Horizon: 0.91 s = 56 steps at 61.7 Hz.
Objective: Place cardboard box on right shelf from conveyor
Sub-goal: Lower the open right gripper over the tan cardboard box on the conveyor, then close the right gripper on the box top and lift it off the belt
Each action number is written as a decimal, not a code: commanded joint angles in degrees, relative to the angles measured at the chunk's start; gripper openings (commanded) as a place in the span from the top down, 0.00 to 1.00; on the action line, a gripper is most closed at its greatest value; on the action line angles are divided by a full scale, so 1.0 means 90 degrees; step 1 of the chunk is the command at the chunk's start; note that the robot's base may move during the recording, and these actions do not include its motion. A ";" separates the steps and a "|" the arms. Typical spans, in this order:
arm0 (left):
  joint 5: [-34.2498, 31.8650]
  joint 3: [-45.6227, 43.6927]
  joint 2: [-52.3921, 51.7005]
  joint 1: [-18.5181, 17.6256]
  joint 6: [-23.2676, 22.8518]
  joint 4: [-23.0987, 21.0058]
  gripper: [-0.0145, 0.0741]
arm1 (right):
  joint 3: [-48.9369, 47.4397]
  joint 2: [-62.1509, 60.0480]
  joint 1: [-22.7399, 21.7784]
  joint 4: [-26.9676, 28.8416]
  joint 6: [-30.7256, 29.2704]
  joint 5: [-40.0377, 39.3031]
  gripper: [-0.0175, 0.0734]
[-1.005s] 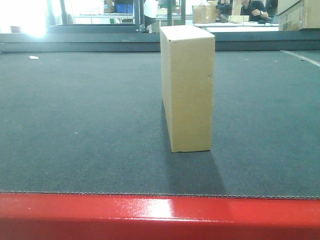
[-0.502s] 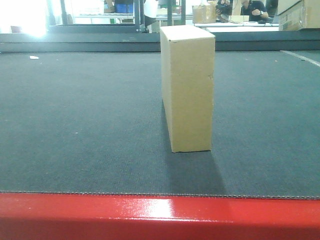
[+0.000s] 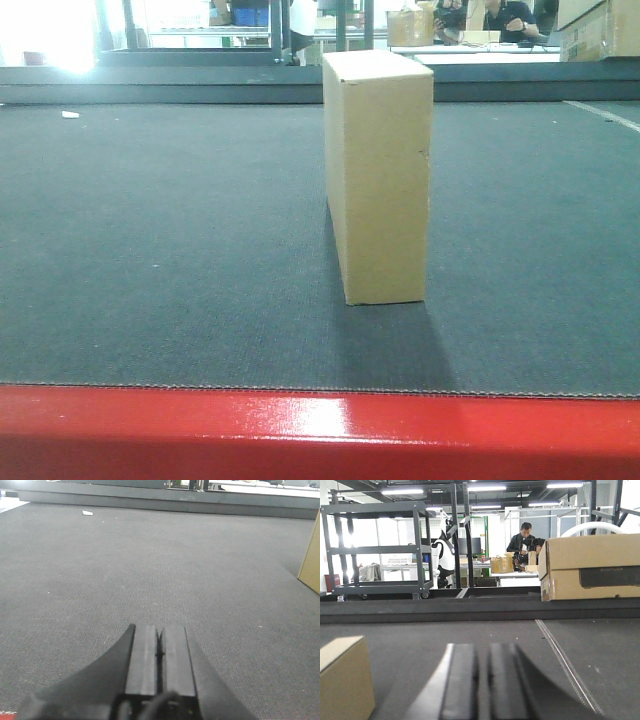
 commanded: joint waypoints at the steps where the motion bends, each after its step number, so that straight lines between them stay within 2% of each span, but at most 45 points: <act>1: -0.0562 0.0049 -0.0095 -0.0009 0.0002 -0.0037 0.97 | -0.0566 0.0621 -0.0004 -0.0006 -0.0001 -0.0496 0.34; 7: -0.0562 0.0049 -0.0095 -0.0009 0.0002 -0.0037 0.97 | -0.0910 0.1238 0.0058 -0.0057 -0.0001 -0.0490 0.18; 12: -0.0562 0.0049 -0.0095 -0.0009 0.0002 -0.0037 0.97 | -0.1239 0.1753 0.0232 -0.0067 -0.0001 -0.0436 0.12; 19: -0.0562 0.0049 -0.0095 -0.0009 0.0002 -0.0037 0.97 | -0.1914 0.2637 0.0574 -0.0072 -0.0001 -0.0135 0.11; 26: -0.0562 0.0049 -0.0095 -0.0009 0.0002 -0.0037 0.97 | -0.2902 0.3606 0.1072 -0.0080 -0.0001 0.0595 0.11; 44: -0.0562 0.0049 -0.0095 -0.0009 0.0002 -0.0037 0.97 | -0.5601 0.6138 0.3056 -0.0163 0.0059 0.2452 0.12; 50: -0.0562 0.0049 -0.0095 -0.0009 0.0002 -0.0037 0.97 | -0.6548 0.7054 0.3446 -0.0198 0.0482 0.3218 0.12; 56: -0.0562 0.0049 -0.0095 -0.0009 0.0002 -0.0037 0.97 | -0.7514 0.7945 0.3756 -0.0437 0.1187 0.4122 0.12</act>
